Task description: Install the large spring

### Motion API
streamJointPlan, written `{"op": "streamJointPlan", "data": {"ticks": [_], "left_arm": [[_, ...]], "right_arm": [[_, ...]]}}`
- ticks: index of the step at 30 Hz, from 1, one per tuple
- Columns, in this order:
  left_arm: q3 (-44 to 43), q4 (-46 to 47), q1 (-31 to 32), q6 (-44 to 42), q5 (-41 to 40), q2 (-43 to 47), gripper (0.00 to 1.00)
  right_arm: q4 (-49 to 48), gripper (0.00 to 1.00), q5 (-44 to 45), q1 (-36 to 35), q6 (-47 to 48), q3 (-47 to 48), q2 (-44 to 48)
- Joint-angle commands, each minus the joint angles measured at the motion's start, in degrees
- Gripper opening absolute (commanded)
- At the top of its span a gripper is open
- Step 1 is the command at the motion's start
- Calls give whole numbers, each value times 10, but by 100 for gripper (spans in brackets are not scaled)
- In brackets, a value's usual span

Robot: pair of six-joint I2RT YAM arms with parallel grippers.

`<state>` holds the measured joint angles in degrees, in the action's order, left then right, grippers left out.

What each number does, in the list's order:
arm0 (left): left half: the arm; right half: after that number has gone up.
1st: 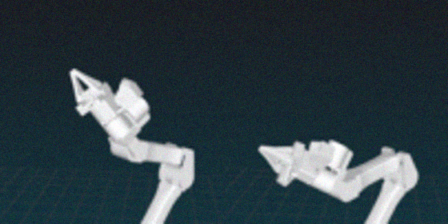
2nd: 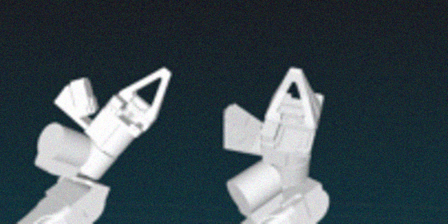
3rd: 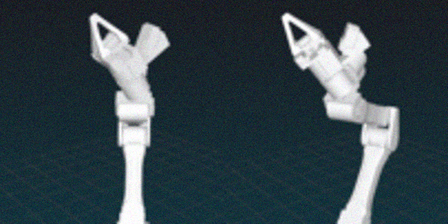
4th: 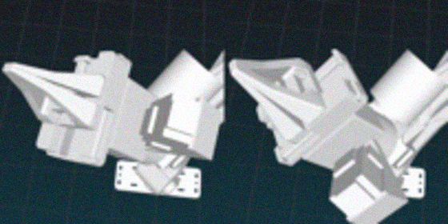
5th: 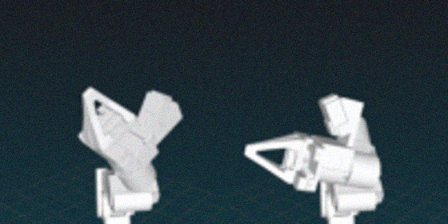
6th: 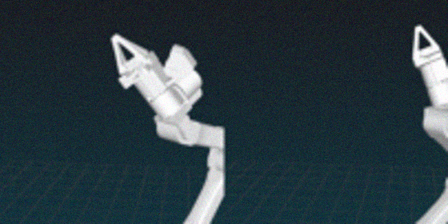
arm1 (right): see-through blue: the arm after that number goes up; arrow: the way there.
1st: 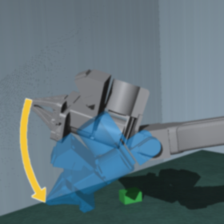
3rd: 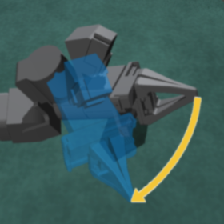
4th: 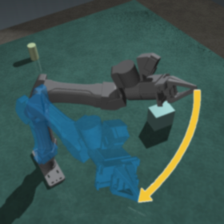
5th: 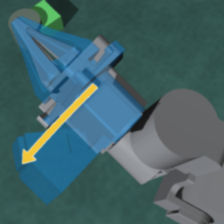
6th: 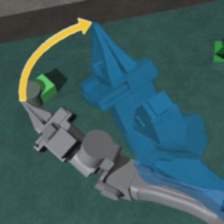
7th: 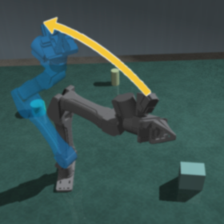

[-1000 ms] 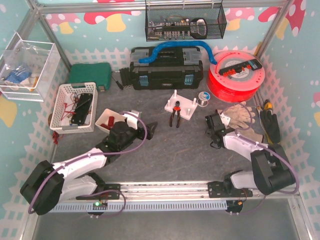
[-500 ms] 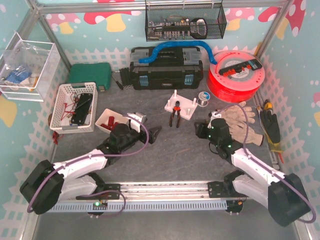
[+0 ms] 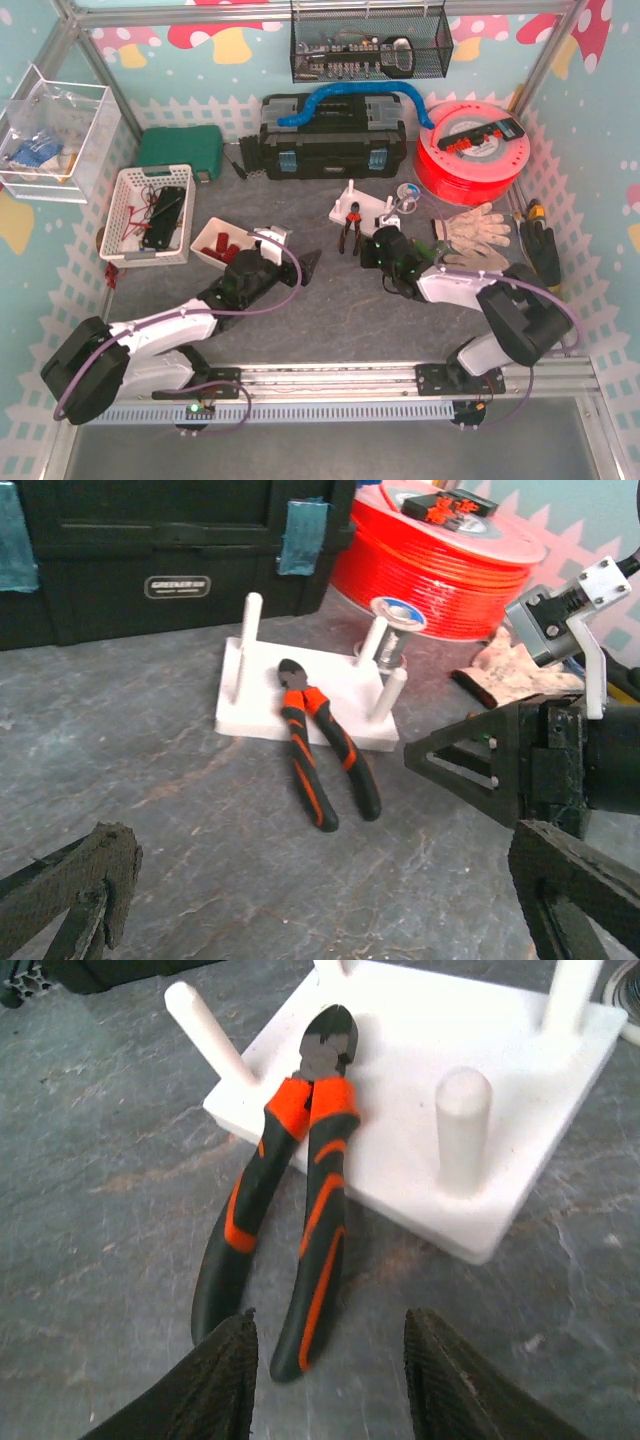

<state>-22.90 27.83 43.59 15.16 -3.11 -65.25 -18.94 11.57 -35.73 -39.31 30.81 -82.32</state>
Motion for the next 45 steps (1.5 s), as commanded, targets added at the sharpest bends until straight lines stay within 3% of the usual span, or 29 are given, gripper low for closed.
{"op": "streamJointPlan", "data": {"ticks": [1,9,28,45], "left_arm": [[-5,-12,4,-5,-47,13,99],[10,7,4,-7,-33,37,99],[19,12,4,-6,-42,54,99],[14,7,4,-5,-42,48,99]], "right_arm": [[-36,43,55,-10,-8,48,-55],[12,43,113,-21,-23,127,-156],[40,38,132,-32,-19,177,-247],[35,13,167,-34,-32,164,-217]]}}
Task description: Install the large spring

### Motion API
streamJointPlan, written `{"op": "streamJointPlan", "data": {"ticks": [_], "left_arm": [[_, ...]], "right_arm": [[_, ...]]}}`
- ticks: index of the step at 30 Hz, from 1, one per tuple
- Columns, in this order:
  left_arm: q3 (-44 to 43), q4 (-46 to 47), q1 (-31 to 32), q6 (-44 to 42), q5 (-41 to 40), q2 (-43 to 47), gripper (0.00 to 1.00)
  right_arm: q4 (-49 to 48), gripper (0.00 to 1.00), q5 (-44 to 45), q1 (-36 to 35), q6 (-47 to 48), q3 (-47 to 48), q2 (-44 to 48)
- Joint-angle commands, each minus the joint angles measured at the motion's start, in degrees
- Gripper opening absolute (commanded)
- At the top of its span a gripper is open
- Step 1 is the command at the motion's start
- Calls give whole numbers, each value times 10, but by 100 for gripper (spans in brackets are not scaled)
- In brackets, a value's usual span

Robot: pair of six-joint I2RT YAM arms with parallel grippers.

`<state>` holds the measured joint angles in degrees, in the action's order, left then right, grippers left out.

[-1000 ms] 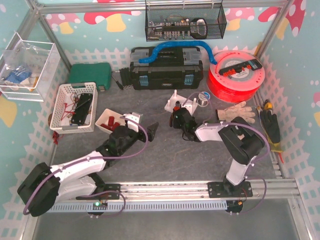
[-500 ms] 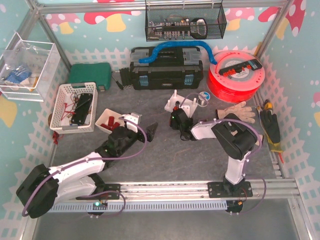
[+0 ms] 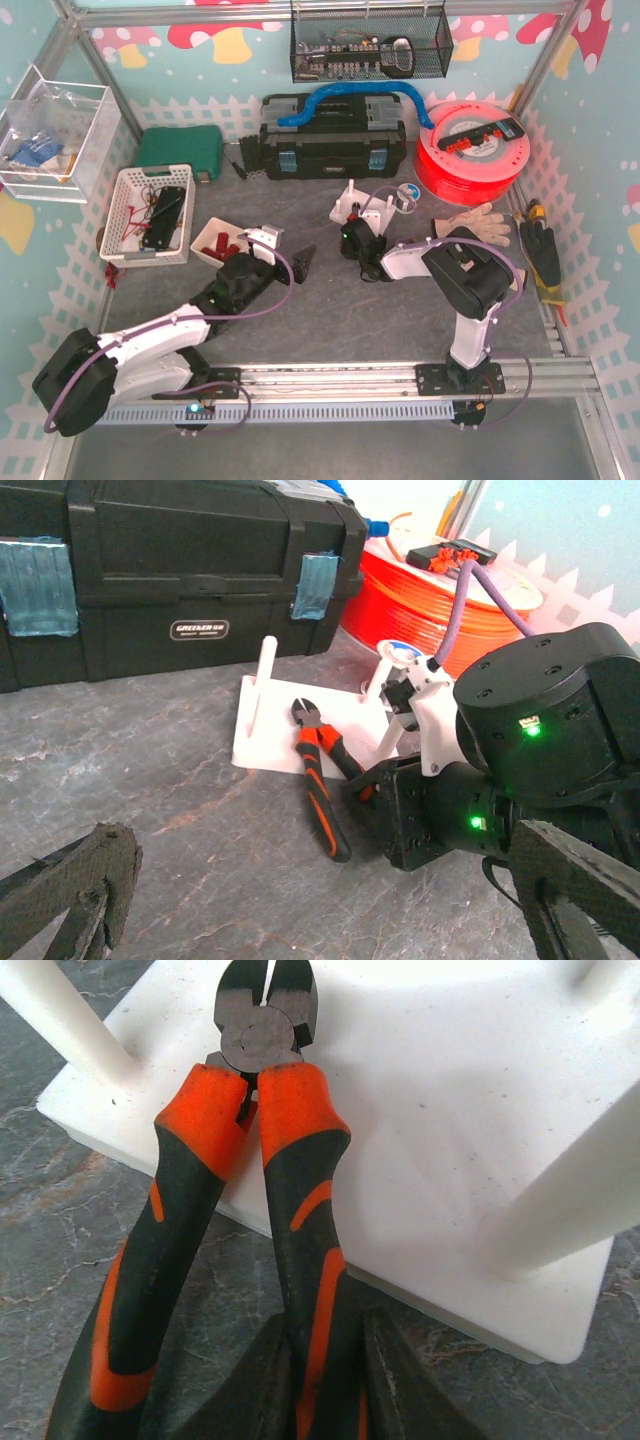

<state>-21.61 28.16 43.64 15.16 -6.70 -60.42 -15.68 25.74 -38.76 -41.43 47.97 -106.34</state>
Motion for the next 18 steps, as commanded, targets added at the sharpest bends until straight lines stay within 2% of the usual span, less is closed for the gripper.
{"op": "streamJointPlan", "data": {"ticks": [1,6,18], "left_arm": [[2,4,3,-5,-6,-1,99],[1,2,3,-6,-8,-1,99],[1,3,3,-6,-11,-3,99]], "right_arm": [[0,10,27,-4,-11,-11,28],[-21,0,26,-3,-11,-33,56],[-83,0,-4,-4,24,-112,180]]}}
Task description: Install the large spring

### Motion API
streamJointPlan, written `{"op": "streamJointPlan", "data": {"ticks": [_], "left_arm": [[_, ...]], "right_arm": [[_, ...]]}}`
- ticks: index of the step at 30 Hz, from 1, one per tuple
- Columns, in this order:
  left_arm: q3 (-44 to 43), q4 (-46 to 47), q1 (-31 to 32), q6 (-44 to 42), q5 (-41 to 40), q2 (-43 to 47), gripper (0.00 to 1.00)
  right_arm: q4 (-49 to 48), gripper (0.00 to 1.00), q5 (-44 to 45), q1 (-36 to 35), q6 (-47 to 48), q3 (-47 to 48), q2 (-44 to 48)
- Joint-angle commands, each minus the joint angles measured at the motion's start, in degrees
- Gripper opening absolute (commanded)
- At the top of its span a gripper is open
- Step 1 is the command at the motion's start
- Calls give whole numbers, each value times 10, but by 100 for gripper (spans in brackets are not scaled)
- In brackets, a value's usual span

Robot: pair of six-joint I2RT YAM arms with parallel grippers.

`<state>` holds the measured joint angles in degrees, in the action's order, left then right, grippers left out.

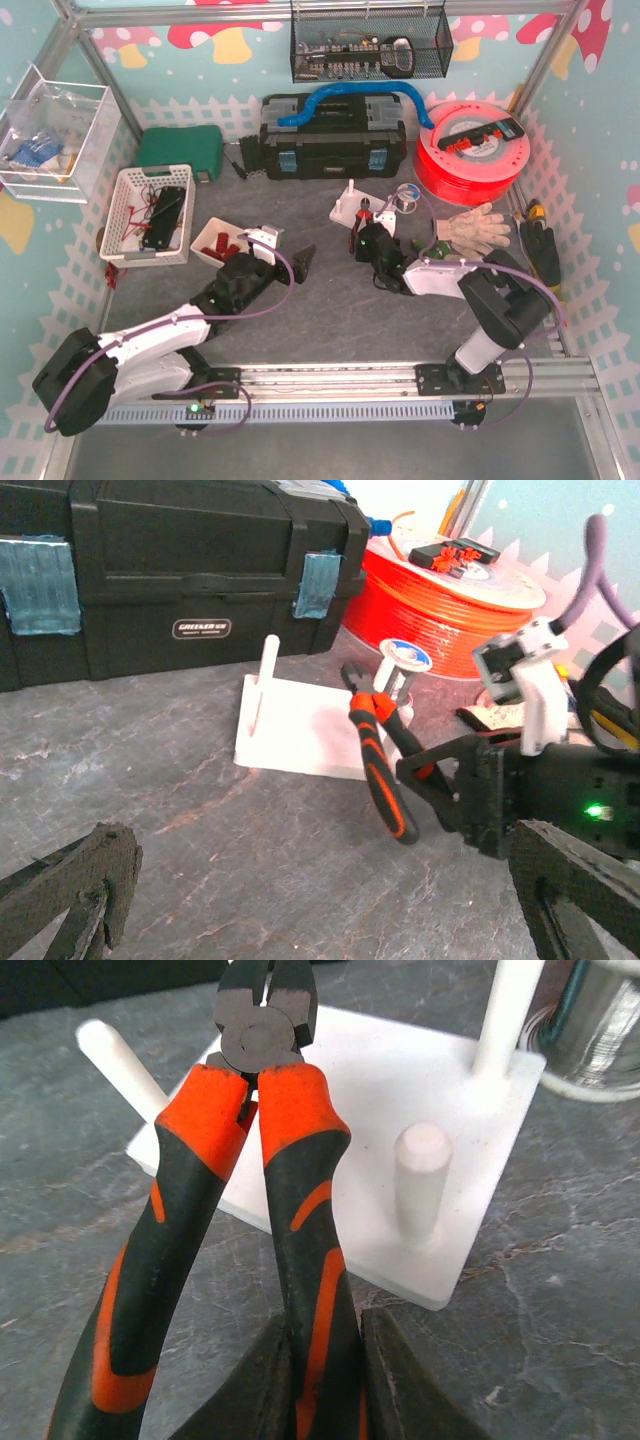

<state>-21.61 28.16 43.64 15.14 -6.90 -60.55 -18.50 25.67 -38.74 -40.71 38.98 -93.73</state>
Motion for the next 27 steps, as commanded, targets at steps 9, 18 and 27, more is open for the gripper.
{"op": "streamJointPlan", "data": {"ticks": [9,18,27], "left_arm": [[0,0,3,-5,-9,-3,99],[-4,-6,3,1,-26,-9,99],[-2,-9,3,-2,-35,-3,99]], "right_arm": [[33,0,-70,-7,53,-61,234],[206,0,-36,-7,19,-66,401],[329,0,54,-4,-106,-133,429]]}}
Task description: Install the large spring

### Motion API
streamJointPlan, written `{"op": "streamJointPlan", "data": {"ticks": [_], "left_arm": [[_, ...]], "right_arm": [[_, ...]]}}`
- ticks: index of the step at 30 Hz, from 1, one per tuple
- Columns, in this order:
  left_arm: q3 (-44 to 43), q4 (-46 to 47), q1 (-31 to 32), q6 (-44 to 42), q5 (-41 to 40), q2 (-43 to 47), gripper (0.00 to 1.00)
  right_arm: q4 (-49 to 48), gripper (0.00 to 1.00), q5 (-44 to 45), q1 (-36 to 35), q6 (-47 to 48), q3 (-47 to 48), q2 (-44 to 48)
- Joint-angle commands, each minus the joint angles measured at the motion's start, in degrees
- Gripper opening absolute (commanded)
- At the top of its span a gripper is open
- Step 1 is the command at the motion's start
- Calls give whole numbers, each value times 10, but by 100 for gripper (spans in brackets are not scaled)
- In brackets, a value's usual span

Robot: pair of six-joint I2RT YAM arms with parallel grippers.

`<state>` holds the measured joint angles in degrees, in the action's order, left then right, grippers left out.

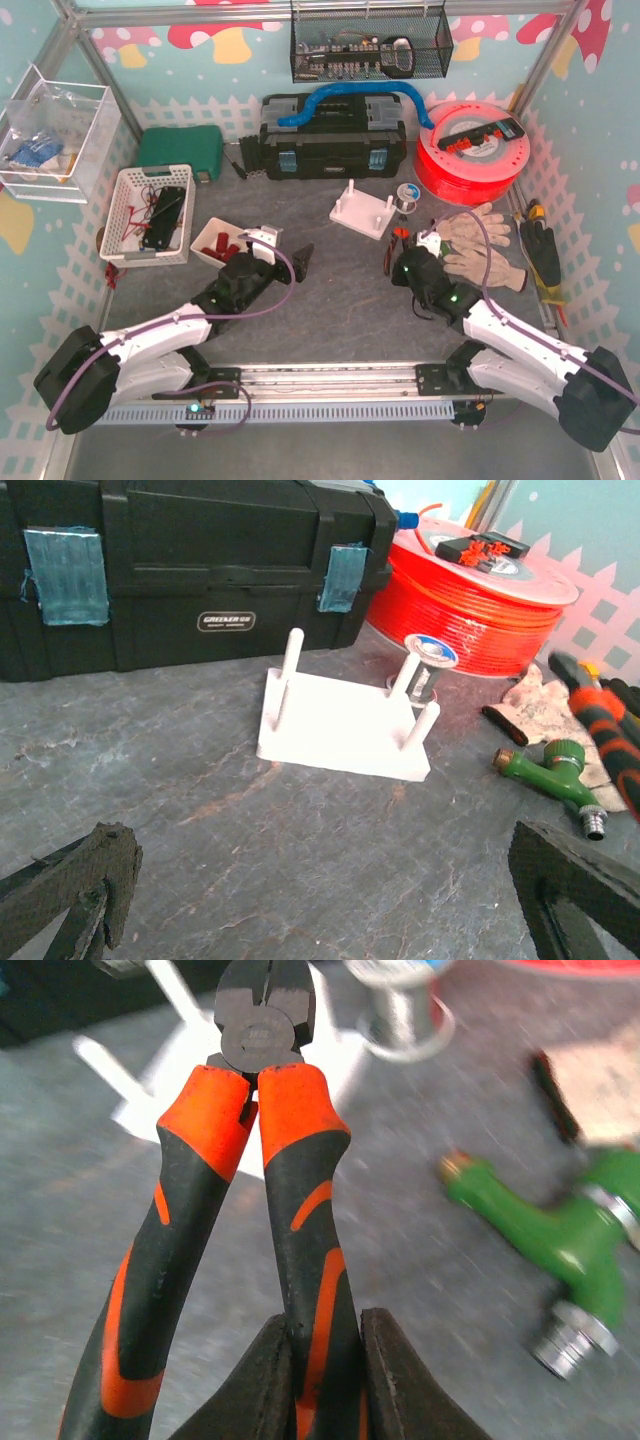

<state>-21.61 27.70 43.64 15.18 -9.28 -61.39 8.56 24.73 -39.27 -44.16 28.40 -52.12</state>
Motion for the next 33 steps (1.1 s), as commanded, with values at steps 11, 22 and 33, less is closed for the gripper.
{"op": "streamJointPlan", "data": {"ticks": [11,22,33], "left_arm": [[-8,-8,3,-5,-16,-10,99],[-5,-7,3,-6,-18,0,99],[-1,-11,3,-6,-23,14,99]], "right_arm": [[1,0,-2,141,-105,-131,11],[22,0,11,172,-176,-141,7],[32,31,5,178,-191,-125,-26]]}}
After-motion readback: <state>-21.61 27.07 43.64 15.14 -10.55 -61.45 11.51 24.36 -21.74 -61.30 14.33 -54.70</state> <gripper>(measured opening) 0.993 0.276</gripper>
